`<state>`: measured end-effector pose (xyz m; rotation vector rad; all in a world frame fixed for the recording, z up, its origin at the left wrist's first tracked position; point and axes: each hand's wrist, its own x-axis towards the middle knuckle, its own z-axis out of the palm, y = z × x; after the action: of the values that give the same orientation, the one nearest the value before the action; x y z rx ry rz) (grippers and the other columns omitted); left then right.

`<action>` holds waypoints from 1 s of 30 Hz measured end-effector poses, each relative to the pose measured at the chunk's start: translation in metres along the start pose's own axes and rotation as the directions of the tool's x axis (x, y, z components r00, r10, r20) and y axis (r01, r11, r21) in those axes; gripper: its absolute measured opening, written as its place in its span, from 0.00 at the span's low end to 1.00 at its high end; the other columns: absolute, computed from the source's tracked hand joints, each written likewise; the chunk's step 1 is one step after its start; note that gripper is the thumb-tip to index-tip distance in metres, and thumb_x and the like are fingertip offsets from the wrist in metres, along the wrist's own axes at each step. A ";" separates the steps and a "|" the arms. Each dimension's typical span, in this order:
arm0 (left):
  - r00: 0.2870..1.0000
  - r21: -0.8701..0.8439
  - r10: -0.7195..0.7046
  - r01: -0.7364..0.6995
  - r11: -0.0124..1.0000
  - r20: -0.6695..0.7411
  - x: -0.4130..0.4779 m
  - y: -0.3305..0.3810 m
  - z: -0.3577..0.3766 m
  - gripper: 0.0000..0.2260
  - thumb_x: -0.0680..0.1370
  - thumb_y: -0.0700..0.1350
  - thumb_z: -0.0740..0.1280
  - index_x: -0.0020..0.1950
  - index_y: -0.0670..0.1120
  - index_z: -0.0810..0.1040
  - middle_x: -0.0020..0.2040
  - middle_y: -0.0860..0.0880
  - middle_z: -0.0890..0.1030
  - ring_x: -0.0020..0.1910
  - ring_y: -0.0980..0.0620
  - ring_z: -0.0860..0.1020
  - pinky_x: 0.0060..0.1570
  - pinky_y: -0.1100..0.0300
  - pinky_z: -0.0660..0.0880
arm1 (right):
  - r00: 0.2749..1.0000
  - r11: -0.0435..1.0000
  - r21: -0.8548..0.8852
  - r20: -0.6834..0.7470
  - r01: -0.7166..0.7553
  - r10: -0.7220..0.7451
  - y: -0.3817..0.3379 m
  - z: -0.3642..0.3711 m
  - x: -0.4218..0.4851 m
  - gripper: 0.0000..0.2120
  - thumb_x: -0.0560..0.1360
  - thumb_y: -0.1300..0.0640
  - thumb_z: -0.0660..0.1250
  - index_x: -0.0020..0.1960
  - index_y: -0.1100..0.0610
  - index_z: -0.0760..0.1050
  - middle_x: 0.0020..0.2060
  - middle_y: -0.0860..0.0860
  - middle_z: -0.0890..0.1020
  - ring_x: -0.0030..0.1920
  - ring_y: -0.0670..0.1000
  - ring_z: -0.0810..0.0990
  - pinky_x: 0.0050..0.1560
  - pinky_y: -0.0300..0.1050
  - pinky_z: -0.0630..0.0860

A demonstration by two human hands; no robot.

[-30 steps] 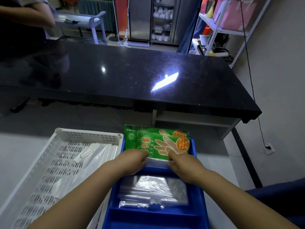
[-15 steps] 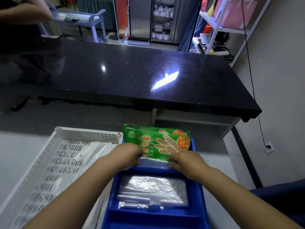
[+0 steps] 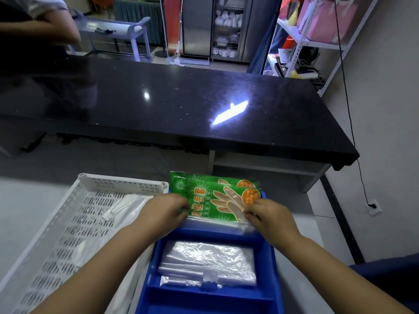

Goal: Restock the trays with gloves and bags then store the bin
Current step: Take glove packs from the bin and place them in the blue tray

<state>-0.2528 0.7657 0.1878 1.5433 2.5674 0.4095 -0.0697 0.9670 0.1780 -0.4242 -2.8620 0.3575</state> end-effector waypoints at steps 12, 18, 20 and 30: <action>0.983 0.125 -0.183 0.184 0.975 -0.023 0.047 0.029 0.015 0.30 0.77 0.56 0.60 0.75 0.48 0.55 0.71 0.44 0.66 0.70 0.44 0.63 0.68 0.51 0.60 | 0.967 0.960 0.185 -0.102 -0.212 0.233 0.019 -0.005 0.017 0.13 0.77 0.55 0.64 0.60 0.56 0.74 0.54 0.52 0.78 0.48 0.52 0.78 0.43 0.46 0.76; 0.985 0.094 -0.156 0.162 0.982 -0.070 0.047 0.042 0.020 0.26 0.77 0.52 0.61 0.73 0.47 0.61 0.65 0.45 0.73 0.64 0.44 0.70 0.62 0.52 0.65 | 0.982 0.972 0.207 -0.131 -0.111 0.139 0.021 -0.003 0.015 0.08 0.75 0.60 0.66 0.53 0.61 0.78 0.48 0.55 0.79 0.42 0.54 0.79 0.41 0.47 0.78; 0.987 0.115 -0.146 0.153 0.982 -0.068 0.043 0.043 0.019 0.25 0.77 0.50 0.62 0.73 0.47 0.62 0.66 0.44 0.72 0.65 0.44 0.69 0.63 0.52 0.65 | 0.985 0.984 0.173 -0.155 -0.048 0.076 0.018 -0.002 0.016 0.08 0.74 0.60 0.68 0.50 0.62 0.79 0.45 0.56 0.80 0.40 0.56 0.80 0.37 0.50 0.79; 0.939 0.202 -0.172 0.238 0.950 -0.296 -0.075 0.038 -0.012 0.12 0.65 0.44 0.71 0.48 0.46 0.80 0.42 0.48 0.82 0.42 0.45 0.79 0.43 0.53 0.76 | 0.938 0.950 0.001 -0.159 0.312 -0.308 -0.071 0.009 0.024 0.03 0.68 0.60 0.67 0.36 0.55 0.79 0.30 0.51 0.80 0.32 0.56 0.78 0.30 0.48 0.75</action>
<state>-0.1881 0.7149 0.2080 1.3406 3.0574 0.3256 -0.1127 0.9066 0.1929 0.0094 -2.7056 0.2885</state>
